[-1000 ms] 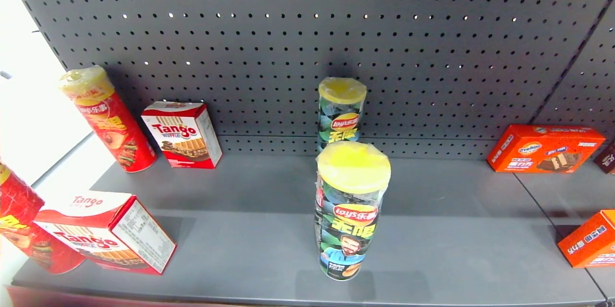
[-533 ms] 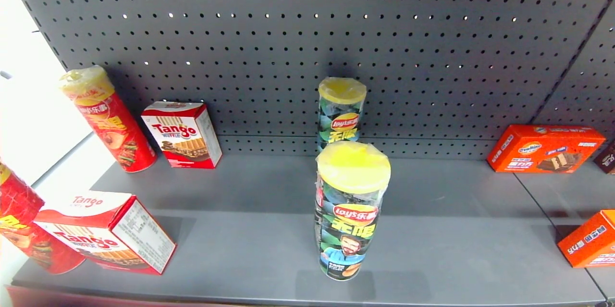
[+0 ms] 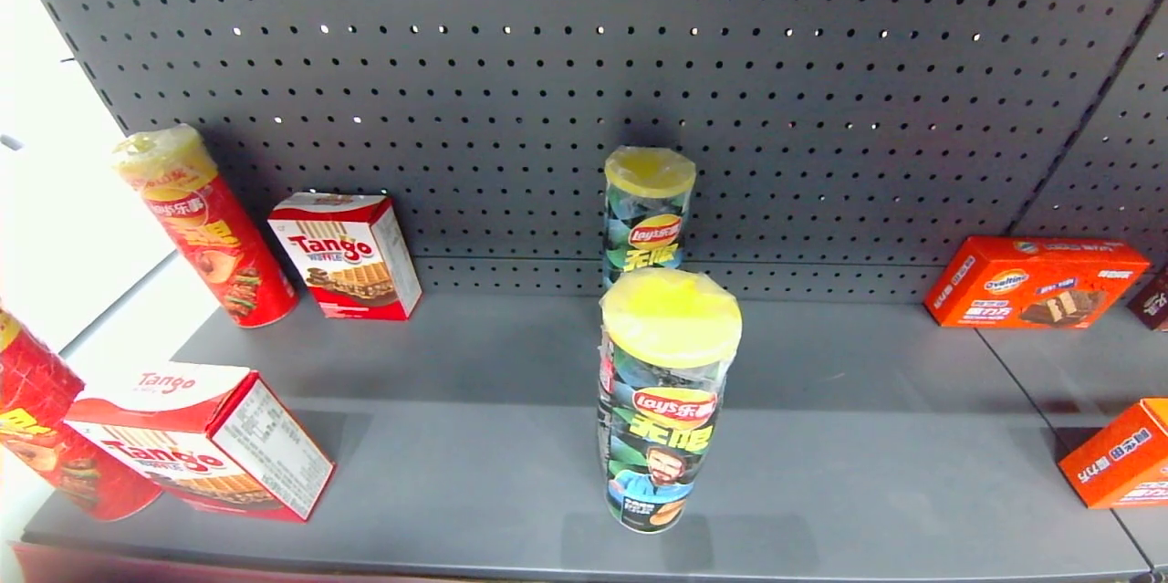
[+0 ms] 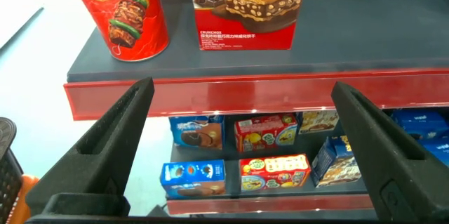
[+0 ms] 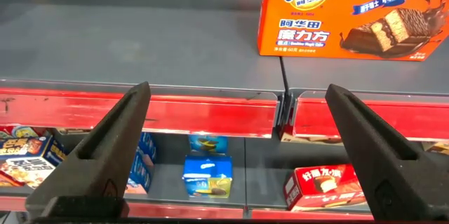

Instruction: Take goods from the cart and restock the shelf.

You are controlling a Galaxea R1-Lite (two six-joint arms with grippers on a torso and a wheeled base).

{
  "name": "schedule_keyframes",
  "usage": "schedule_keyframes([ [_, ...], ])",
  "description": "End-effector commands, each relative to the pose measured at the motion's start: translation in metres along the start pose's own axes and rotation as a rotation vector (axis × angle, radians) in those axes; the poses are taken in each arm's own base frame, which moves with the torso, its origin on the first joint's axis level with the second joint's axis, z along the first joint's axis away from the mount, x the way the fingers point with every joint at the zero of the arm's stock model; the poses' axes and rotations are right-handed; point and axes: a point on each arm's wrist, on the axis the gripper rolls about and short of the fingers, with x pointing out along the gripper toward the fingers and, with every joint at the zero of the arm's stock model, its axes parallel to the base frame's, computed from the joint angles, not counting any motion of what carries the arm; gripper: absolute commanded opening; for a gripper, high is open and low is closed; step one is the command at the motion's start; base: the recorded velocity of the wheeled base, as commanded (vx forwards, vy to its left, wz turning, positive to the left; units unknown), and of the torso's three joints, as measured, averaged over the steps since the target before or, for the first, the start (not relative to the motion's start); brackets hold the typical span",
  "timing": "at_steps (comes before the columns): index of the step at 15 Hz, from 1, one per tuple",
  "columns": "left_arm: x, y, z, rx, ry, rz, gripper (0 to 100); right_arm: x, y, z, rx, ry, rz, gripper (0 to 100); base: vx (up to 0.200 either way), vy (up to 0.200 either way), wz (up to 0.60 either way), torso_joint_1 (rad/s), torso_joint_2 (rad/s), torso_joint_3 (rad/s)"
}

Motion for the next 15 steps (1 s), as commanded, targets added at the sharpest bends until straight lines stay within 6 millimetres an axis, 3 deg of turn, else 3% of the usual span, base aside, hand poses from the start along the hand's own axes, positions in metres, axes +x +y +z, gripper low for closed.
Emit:
schedule_keyframes([
  [1, 0.0000, 0.0000, 0.0001, 0.001, -0.001, -0.002, 100, 0.0001, 0.0000, 0.0001, 0.000, 0.002, 0.001, 100, 0.000, 0.000, 0.00, 0.000, 0.00, 0.000],
  [15, 0.0000, 0.0000, 0.0001, -0.002, -0.001, 0.000, 100, 0.0001, 0.0000, 0.0001, 0.000, 0.002, 0.001, 100, 0.000, 0.000, 0.00, 0.000, 0.00, 0.000],
])
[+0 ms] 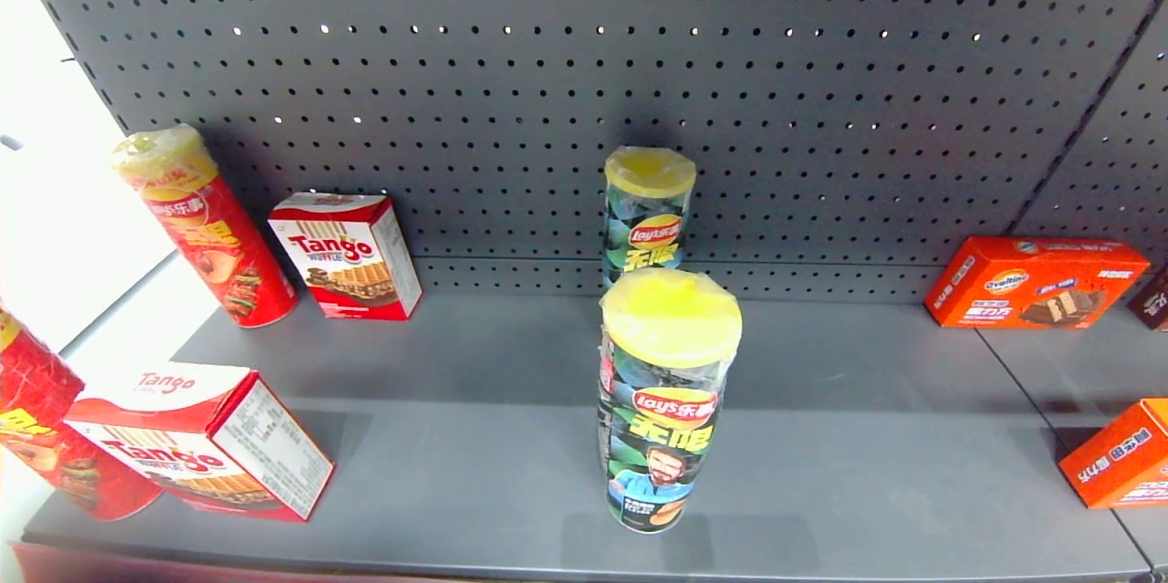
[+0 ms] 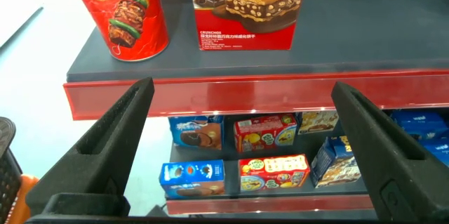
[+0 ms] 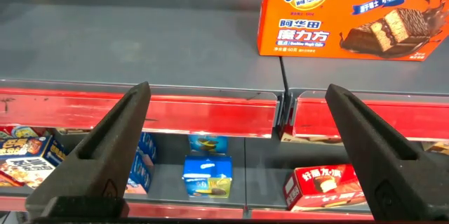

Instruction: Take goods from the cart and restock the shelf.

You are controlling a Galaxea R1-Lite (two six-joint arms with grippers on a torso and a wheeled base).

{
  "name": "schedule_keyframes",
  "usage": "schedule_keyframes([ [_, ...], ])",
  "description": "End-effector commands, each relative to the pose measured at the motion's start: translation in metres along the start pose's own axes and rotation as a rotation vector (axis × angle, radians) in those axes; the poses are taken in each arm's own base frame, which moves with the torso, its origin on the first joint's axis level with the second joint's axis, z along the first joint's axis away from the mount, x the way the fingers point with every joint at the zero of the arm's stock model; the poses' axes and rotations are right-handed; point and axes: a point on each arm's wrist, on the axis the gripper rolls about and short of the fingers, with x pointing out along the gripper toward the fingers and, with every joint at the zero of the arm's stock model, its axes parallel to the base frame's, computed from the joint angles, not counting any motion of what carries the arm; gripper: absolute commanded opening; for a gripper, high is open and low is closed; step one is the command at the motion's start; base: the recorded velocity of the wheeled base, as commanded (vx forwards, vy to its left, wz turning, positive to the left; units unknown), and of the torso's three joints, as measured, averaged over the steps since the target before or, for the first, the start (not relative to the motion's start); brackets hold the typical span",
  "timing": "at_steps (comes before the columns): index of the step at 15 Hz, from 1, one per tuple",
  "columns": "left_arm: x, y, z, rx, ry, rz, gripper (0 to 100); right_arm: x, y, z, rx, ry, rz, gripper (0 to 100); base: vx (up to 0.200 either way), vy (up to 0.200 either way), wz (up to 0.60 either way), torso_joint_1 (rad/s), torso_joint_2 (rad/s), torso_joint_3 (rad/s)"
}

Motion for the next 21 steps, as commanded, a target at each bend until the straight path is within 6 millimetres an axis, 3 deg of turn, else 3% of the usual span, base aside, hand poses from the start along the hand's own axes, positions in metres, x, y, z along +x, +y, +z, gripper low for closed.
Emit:
schedule_keyframes([
  [1, 0.0000, 0.0000, 0.0000, 0.001, 0.000, 0.000, 100, 0.0001, 0.0000, 0.0001, 0.000, 0.002, 0.000, 100, 0.000, 0.000, 0.00, 0.000, 0.00, 0.000],
  [21, 0.0000, 0.0001, 0.0000, -0.002, 0.000, 0.003, 100, 0.0001, 0.0000, 0.0001, 0.000, 0.002, 0.000, 100, 0.000, 0.000, -0.06, 0.000, 0.00, 0.000],
])
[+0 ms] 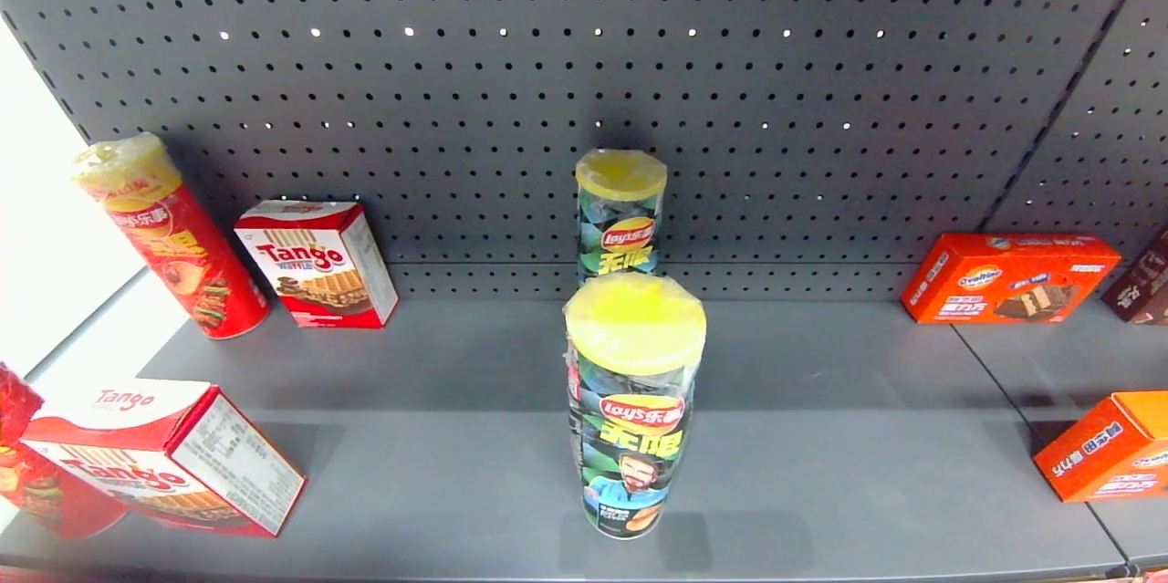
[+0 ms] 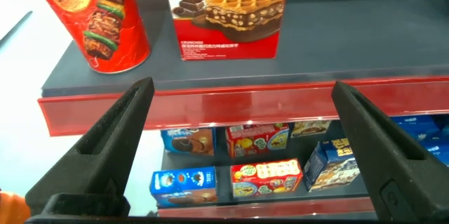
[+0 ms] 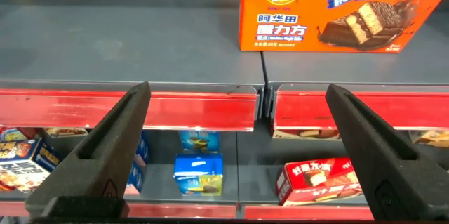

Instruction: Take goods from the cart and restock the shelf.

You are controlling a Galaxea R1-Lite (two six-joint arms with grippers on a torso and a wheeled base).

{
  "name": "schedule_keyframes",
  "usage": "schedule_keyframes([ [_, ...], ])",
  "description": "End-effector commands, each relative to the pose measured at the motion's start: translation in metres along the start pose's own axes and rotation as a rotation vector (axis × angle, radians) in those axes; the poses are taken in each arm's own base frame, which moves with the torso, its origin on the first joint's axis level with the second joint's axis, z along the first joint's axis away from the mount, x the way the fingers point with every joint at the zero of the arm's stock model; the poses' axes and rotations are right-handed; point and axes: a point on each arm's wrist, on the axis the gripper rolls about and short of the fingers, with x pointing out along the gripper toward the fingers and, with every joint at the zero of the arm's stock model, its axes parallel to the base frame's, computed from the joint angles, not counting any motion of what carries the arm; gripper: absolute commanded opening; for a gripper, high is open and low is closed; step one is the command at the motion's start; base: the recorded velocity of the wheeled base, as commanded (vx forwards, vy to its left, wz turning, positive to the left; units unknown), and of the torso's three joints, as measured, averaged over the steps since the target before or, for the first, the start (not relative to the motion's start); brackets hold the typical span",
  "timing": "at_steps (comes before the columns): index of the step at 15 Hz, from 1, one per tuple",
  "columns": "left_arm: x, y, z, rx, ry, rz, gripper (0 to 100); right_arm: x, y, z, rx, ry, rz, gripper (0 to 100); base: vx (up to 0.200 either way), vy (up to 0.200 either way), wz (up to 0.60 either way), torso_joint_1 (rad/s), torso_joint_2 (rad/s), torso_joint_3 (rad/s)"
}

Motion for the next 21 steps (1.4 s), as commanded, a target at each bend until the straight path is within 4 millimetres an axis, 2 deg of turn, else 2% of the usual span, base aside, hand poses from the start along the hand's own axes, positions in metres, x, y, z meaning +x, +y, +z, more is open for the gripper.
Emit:
schedule_keyframes([
  [1, 0.0000, 0.0000, 0.0000, 0.000, 0.001, 0.000, 100, 0.0001, 0.0000, 0.0000, 0.000, 0.002, 0.000, 100, 0.000, 0.000, 0.00, 0.000, 0.00, 0.000],
  [3, 0.0000, 0.0000, 0.0000, 0.000, 0.001, 0.000, 100, 0.0001, 0.0000, 0.0000, 0.000, 0.002, 0.000, 100, 0.000, 0.000, 0.00, 0.000, 0.00, 0.000],
  [5, 0.0000, 0.0000, 0.0000, 0.000, 0.001, -0.001, 100, 0.0001, 0.0000, 0.0000, 0.000, 0.002, 0.000, 100, 0.000, 0.200, 0.00, 0.000, 0.00, 0.000],
  [21, 0.0000, -0.0001, 0.0000, 0.005, 0.001, -0.004, 100, 0.0001, 0.0000, 0.0000, 0.000, 0.002, 0.000, 100, -0.013, 0.000, 0.00, 0.000, 0.00, 0.000],
])
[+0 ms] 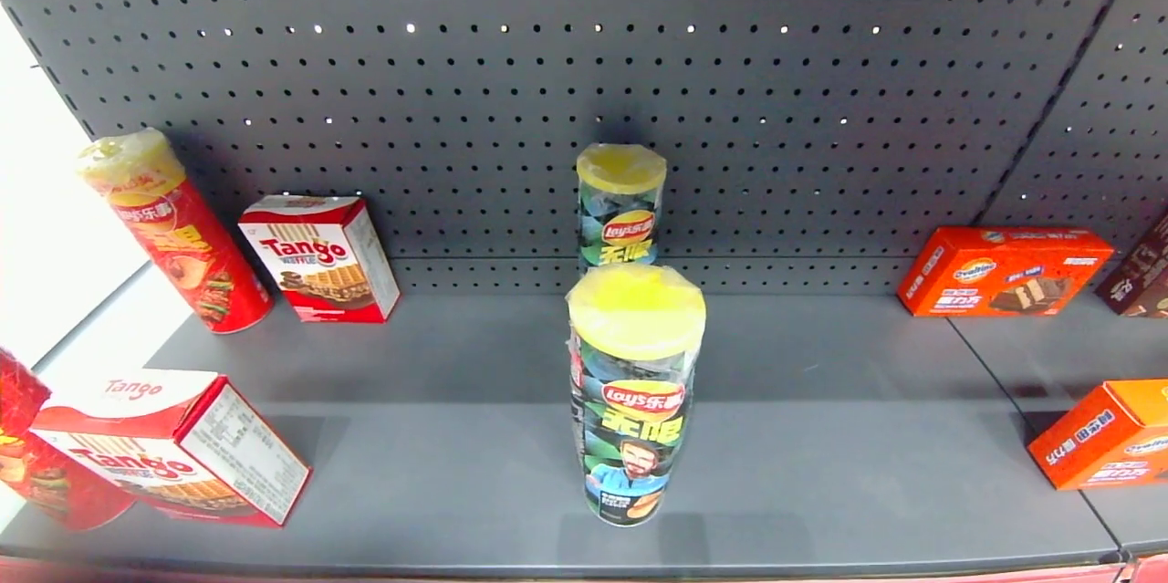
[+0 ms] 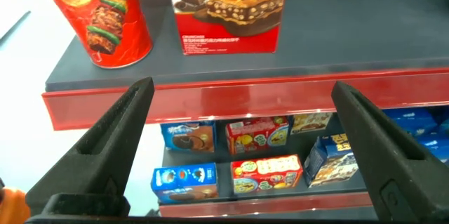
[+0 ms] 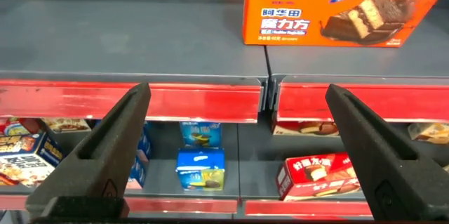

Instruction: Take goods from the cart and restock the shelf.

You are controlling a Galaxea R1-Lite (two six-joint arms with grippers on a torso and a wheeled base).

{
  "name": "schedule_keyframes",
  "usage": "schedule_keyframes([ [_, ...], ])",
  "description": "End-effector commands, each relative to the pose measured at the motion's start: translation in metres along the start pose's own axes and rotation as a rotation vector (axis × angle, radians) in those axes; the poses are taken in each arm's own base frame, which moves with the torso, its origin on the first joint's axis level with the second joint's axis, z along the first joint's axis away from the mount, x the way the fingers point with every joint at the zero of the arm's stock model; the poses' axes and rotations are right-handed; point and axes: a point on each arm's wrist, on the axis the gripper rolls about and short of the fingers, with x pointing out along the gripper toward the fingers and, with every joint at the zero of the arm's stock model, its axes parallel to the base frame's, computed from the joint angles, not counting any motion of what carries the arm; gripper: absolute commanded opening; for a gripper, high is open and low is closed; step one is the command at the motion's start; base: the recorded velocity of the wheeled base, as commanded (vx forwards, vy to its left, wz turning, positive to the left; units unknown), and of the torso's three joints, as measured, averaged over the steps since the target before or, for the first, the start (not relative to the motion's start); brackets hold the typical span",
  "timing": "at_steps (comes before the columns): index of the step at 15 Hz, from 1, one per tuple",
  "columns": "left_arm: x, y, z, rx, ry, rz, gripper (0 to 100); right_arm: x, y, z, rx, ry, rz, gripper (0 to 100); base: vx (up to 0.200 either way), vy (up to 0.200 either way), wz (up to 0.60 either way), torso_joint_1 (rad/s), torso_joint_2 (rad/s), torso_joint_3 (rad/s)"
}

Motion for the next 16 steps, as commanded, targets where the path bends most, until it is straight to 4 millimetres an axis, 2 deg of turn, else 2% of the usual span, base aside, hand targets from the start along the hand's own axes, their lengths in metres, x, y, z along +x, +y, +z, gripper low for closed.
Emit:
schedule_keyframes([
  [1, 0.0000, 0.0000, 0.0000, -0.001, 0.000, 0.000, 100, 0.0001, 0.0000, 0.0000, -0.001, 0.001, 0.001, 100, 0.000, 0.000, 0.00, 0.000, 0.00, 0.000],
  [16, 0.0000, 0.0000, 0.0000, -0.003, 0.000, 0.002, 100, 0.0001, 0.0000, 0.0000, 0.001, 0.001, 0.001, 100, 0.000, 0.000, 0.00, 0.000, 0.00, 0.000],
])
